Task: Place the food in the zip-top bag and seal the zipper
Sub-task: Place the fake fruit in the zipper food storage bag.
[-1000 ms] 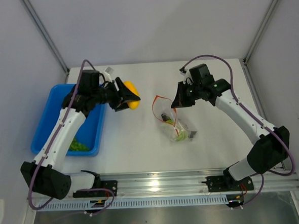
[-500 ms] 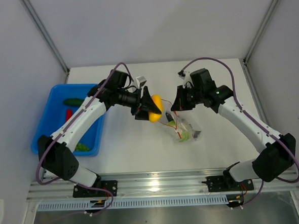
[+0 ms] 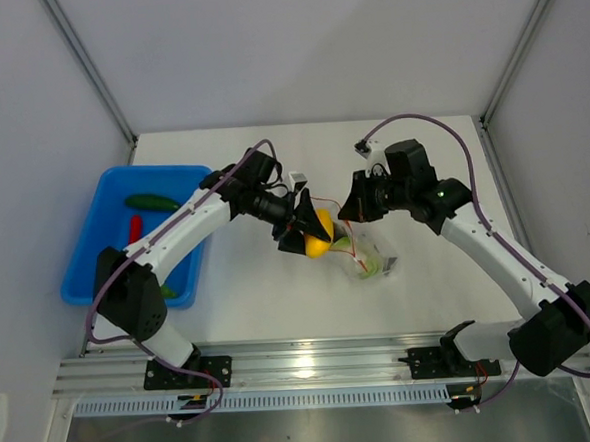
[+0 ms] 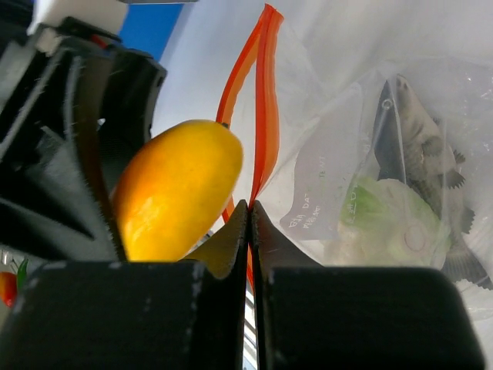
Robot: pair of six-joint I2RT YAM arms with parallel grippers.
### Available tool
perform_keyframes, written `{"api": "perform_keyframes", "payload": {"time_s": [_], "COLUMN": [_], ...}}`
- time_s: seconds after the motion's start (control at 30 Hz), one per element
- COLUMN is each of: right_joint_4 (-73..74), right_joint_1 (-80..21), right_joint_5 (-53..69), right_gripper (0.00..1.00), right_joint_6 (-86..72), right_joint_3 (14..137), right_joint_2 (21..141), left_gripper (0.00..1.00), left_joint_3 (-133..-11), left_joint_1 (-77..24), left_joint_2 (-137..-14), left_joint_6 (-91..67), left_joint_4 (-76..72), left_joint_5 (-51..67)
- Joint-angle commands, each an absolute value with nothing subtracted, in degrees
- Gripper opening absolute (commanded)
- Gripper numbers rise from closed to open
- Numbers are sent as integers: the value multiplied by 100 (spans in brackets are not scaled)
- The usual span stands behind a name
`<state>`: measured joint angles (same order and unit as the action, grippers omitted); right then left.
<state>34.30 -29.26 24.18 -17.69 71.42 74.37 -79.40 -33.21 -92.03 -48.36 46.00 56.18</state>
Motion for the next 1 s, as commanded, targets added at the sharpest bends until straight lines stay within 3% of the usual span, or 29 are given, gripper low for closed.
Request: {"api": "perform_keyframes", "payload": {"time_s": [0.0,0.13,0.23,0.43,0.57,0.97], "right_joint_4": [2980,2892,2804,2847,2892,3111], "right_joint_1": [-2971,-2979,-2988,-2988,-2997,-2988], "right_joint_5": [2680,2812,2865,2830,2795,2558], "right_gripper": [0,0,0,0,0,0], "right_joint_6": [-1608,-1573,-1608,-1635,-1652,-1836], "right_joint_3": [7076,6917,6785,6759,6785,6961], "right_joint_2": [7120,6996,6926,6873,6873,7005], "left_gripper": [8,14,25,64,99,97], "left_joint_3": [-7910,-8138,-8287,-8314,-8384,-8912], "left_joint_1": [-3357,-3357,-3357,-3340,-3305,-3278], "left_joint_2": [-9324,-9553,-9650,-9607,-9387,-8983], "left_joint_6": [-5211,-5370,-5580,-6090,-6267,-5300], "left_joint_4": [4412,4622,4676,4562,4412,5677], "left_joint_5": [5880,5819,5609,5239,4975,3973]}}
